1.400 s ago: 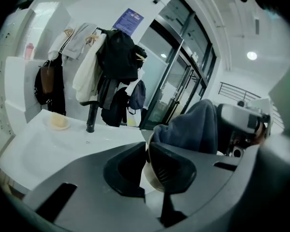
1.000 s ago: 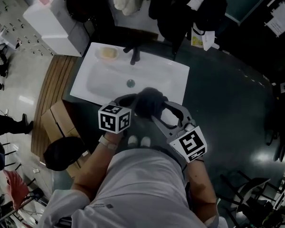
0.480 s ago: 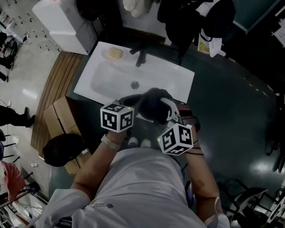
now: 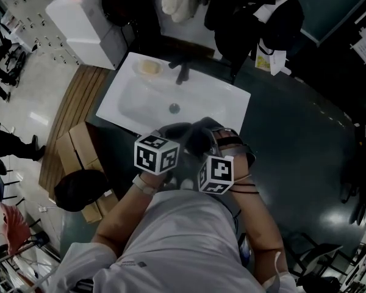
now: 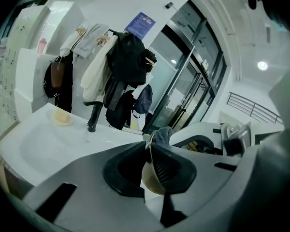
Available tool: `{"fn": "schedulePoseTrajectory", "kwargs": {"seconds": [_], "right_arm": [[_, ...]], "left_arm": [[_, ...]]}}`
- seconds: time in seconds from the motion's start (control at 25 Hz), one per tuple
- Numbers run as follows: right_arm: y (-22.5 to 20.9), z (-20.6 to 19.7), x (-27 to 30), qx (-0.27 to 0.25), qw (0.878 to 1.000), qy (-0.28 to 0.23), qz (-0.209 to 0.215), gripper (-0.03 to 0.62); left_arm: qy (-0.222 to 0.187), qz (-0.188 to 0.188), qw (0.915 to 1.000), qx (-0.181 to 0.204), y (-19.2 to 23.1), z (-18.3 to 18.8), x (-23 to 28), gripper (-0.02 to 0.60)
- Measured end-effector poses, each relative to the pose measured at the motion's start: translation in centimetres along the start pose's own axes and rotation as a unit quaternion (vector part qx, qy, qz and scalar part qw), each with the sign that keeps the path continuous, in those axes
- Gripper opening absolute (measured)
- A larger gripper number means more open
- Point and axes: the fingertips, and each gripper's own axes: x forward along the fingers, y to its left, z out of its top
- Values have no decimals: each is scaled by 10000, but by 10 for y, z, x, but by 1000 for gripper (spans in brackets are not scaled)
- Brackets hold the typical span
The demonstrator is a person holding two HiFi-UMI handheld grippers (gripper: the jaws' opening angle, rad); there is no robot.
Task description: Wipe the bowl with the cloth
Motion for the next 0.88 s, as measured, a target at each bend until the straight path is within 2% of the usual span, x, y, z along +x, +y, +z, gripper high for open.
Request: {"fn": "schedulePoseTrajectory", "kwargs": {"seconds": [0.12, 0.2, 0.32, 0.4, 0.48, 0.6, 0.68, 0.72, 0.8, 0.88], "right_arm": [[2, -2, 5, 114, 9999, 28, 42, 190], [2, -5, 8, 481, 9988, 52, 84, 161], [1, -13, 10, 1410, 9897, 212, 112, 133], [3, -16, 12, 2148, 9760, 261, 261, 121], [6, -17, 12, 2937, 9542, 131, 564, 110], [17, -13, 11, 4097, 9024, -302, 1302, 98], [25, -9, 8, 4577, 8692, -584, 1780, 95], [28, -7, 6, 4726, 8563, -701, 1962, 92], [33, -3, 2, 4915, 8372, -898, 2225, 91], [36, 1, -4, 4977, 8265, -1062, 2405, 87]], "left_arm": [[-126, 24, 9999, -56, -2, 0, -2, 26], [-164, 88, 9998, 47, -6, 1, 0, 29], [-183, 133, 9996, 186, -11, 1, 4, 31], [-162, 136, 9995, 226, -13, -1, 5, 34], [-141, 103, 9996, 223, -14, -5, 5, 35], [-171, 50, 9995, 273, -15, -8, 4, 35], [-195, 39, 9990, 402, -18, -7, 3, 35], [-197, 37, 9987, 462, -19, -7, 4, 35], [-194, 35, 9983, 542, -21, -8, 5, 35], [-191, 41, 9981, 590, -21, -9, 3, 35]]}}
